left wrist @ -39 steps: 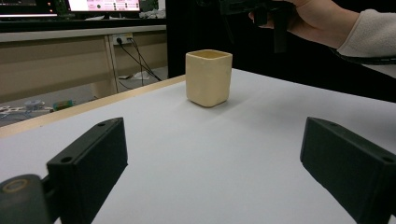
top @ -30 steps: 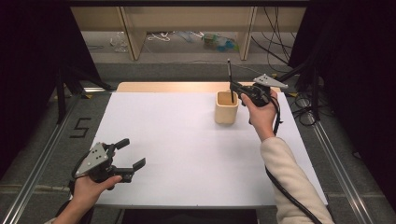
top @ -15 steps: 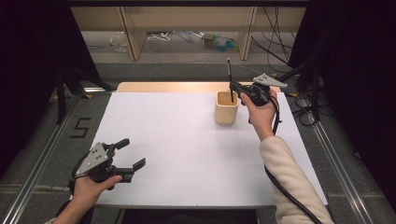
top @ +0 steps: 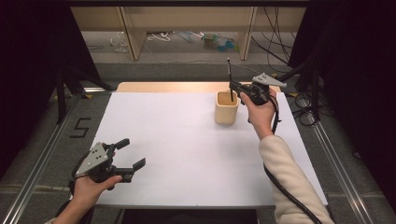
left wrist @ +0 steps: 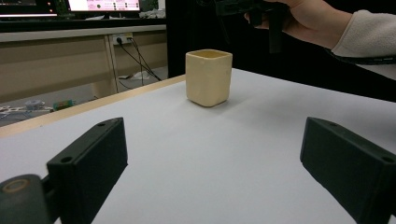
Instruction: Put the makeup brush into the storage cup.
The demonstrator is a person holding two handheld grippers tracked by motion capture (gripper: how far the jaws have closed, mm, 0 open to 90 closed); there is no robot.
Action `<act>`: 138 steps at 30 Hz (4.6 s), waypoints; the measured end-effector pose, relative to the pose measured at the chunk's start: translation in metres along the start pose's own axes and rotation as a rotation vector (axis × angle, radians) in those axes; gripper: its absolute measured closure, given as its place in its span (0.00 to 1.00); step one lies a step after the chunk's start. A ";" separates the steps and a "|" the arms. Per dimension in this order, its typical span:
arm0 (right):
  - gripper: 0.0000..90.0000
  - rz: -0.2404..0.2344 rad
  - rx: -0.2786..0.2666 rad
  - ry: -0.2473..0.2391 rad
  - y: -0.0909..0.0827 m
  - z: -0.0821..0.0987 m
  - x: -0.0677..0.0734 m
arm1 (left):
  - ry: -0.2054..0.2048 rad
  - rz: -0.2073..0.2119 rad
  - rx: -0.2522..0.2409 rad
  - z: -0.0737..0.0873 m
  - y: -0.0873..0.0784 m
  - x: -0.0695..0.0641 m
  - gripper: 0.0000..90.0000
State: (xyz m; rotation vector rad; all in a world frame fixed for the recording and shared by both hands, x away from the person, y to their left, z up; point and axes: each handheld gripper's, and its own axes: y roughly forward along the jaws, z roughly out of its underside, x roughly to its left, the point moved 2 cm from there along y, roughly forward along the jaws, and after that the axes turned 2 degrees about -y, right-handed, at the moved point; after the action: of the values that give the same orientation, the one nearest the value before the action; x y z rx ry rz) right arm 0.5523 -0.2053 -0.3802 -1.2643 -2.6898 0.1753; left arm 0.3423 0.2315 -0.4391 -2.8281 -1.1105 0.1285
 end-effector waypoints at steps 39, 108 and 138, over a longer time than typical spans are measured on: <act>0.93 0.008 -0.003 0.001 0.012 0.000 -0.003 | -0.009 0.000 0.002 0.001 0.000 0.000 0.08; 0.93 0.028 0.033 0.003 0.030 0.010 -0.010 | -0.007 0.002 0.002 0.001 0.000 -0.001 0.08; 0.93 0.036 0.061 -0.005 0.037 0.017 -0.011 | -0.005 0.002 0.004 0.001 0.001 0.000 0.08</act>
State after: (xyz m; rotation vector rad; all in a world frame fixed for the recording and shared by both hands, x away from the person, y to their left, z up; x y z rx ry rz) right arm 0.5835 -0.1910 -0.4045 -1.2960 -2.6458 0.2629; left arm 0.3422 0.2308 -0.4401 -2.8270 -1.1067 0.1383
